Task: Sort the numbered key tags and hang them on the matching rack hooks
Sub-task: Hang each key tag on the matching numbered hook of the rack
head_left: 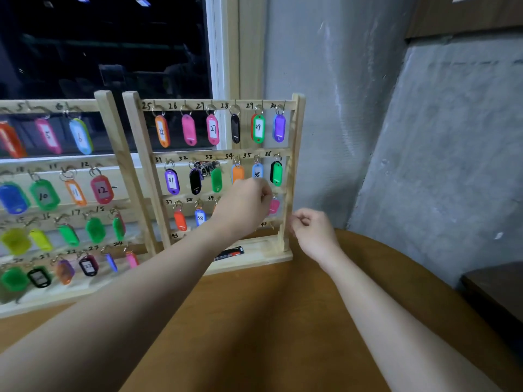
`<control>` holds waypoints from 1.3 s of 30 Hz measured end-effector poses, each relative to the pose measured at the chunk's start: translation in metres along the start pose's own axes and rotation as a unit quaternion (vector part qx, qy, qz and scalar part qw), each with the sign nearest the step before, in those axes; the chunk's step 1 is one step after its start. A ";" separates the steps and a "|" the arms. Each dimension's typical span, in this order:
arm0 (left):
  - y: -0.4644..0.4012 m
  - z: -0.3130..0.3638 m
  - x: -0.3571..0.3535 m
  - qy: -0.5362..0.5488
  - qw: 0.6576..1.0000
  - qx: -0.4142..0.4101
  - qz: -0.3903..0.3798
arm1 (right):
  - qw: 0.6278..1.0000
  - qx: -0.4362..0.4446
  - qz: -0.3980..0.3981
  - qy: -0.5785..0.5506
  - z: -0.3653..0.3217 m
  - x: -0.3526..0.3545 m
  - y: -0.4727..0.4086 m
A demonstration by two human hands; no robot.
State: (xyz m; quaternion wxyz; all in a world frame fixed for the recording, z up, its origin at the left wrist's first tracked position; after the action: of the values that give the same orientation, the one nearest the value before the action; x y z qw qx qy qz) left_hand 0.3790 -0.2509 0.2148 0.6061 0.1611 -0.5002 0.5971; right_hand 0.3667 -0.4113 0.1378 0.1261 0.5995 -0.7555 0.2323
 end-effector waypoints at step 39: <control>0.423 -0.023 -0.014 0.244 0.959 -0.010 -0.147 | 0.932 0.115 -0.184 0.289 -0.011 -0.067 0.415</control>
State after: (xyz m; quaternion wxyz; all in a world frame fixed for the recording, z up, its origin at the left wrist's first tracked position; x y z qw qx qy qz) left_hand 0.0170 -0.1408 0.0232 0.7923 0.0757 -0.3140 0.5176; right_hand -0.0180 -0.2770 0.0327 0.3099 0.6449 -0.5311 0.4538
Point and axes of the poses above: each hand's wrist, its own y-axis away from the middle knuckle, its own x-axis out of the back of the hand, z = x × y, the point moved 10 cm from there along -y, towards the middle knuckle, and after that the axes turned 2 degrees about -y, right-handed, at the moved point
